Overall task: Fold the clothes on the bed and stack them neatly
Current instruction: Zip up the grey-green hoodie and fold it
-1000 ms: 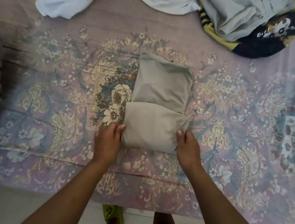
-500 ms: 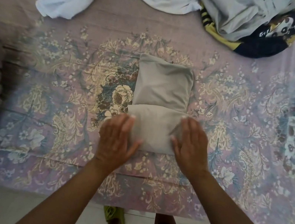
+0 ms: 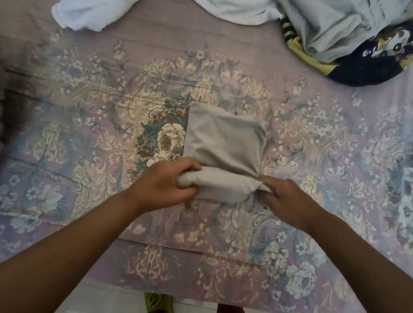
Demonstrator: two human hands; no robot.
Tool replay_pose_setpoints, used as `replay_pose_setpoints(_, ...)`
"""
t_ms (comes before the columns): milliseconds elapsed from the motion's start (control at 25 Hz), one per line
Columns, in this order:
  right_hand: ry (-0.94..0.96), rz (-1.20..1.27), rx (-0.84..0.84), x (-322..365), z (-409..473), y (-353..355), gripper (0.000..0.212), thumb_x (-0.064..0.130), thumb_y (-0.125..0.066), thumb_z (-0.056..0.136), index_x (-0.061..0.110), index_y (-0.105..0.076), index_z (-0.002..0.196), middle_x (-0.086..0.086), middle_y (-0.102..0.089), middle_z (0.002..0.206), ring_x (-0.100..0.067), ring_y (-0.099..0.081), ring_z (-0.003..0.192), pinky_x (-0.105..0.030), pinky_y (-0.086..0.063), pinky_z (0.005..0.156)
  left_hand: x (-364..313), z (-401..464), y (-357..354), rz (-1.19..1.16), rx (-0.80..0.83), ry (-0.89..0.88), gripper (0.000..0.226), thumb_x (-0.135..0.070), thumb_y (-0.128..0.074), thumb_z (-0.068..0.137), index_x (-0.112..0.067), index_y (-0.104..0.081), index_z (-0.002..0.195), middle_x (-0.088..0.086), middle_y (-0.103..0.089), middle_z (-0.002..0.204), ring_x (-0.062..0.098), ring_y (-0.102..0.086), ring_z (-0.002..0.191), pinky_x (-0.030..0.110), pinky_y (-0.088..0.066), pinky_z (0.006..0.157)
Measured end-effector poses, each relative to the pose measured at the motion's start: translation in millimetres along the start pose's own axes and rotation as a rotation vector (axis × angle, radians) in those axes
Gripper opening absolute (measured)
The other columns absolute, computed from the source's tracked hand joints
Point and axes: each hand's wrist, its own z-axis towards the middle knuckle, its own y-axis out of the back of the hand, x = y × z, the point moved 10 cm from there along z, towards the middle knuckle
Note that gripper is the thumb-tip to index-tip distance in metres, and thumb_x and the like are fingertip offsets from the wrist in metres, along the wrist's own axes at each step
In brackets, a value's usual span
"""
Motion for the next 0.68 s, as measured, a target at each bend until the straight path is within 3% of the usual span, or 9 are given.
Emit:
replay_pose_setpoints(120, -0.301, 0.698, -0.377, -27.8, 15.1, 39.3, 0.027, 0.032, -0.058, 0.103, 0.013, -0.064, 0.122, -0.008, -0.066, 0.118, -0.021, -0.062, 0.103, -0.035, -0.05, 0.085, 40.8, 19.9, 11.0, -0.668, -0.248, 0.518, 0.03, -0.029, -0.062, 0.1, -0.015, -0.056, 0.125, 0.005, -0.065, 0.117, 0.02, -0.063, 0.106, 0.034, -0.054, 0.087)
replay_pose_setpoints(200, -0.438, 0.881, -0.512, -37.6, 15.1, 26.8, 0.039, 0.036, -0.056, 0.103, 0.006, -0.062, 0.128, -0.01, -0.065, 0.125, -0.022, -0.061, 0.112, -0.035, -0.05, 0.094, 52.7, 20.9, -0.1, -0.821, -0.394, 0.708, 0.037, -0.04, -0.047, 0.106, -0.009, -0.056, 0.124, 0.006, -0.062, 0.117, 0.022, -0.058, 0.112, 0.036, -0.047, 0.096)
replay_pose_setpoints(320, -0.457, 0.799, -0.604, -35.2, 18.3, 8.2, 0.035, 0.03, -0.06, 0.102, 0.002, -0.061, 0.124, -0.011, -0.066, 0.118, -0.027, -0.063, 0.11, -0.035, -0.048, 0.089, 48.7, 22.1, -6.2, -0.642, -0.549, 0.691, 0.039, -0.04, -0.049, 0.105, -0.003, -0.056, 0.112, 0.005, -0.057, 0.105, 0.018, -0.052, 0.098, 0.034, -0.042, 0.085)
replay_pose_setpoints(440, -0.387, 0.787, -0.732, -20.5, 29.5, 21.3, 0.015, 0.026, -0.055, 0.105, 0.012, -0.059, 0.107, -0.007, -0.065, 0.107, -0.025, -0.062, 0.102, -0.034, -0.046, 0.084, 37.6, 33.8, -2.1, -0.363, -0.602, 0.648, 0.039, -0.037, -0.048, 0.106, 0.0, -0.05, 0.094, 0.01, -0.051, 0.087, 0.023, -0.048, 0.081, 0.038, -0.038, 0.072)
replay_pose_setpoints(560, -0.449, 0.664, -0.765, -24.8, 34.4, 29.8, 0.03, 0.026, -0.042, 0.109, 0.004, -0.053, 0.092, -0.019, -0.062, 0.102, -0.031, -0.057, 0.097, -0.038, -0.039, 0.08, 38.9, 30.4, 6.8, -0.159, -0.662, 0.661, 0.041, -0.029, -0.042, 0.109, 0.008, -0.054, 0.097, 0.026, -0.06, 0.095, 0.037, -0.056, 0.086, 0.047, -0.04, 0.075)
replay_pose_setpoints(680, -0.554, 0.433, -0.718, -31.7, 30.1, 25.3, 0.042, 0.025, -0.038, 0.11, -0.011, -0.06, 0.112, -0.029, -0.06, 0.119, -0.04, -0.055, 0.111, -0.045, -0.039, 0.091, 47.6, 9.2, 1.7, -0.052, -0.606, 0.72, 0.045, -0.032, -0.04, 0.109, 0.008, -0.057, 0.101, 0.028, -0.064, 0.1, 0.041, -0.06, 0.09, 0.048, -0.042, 0.075)
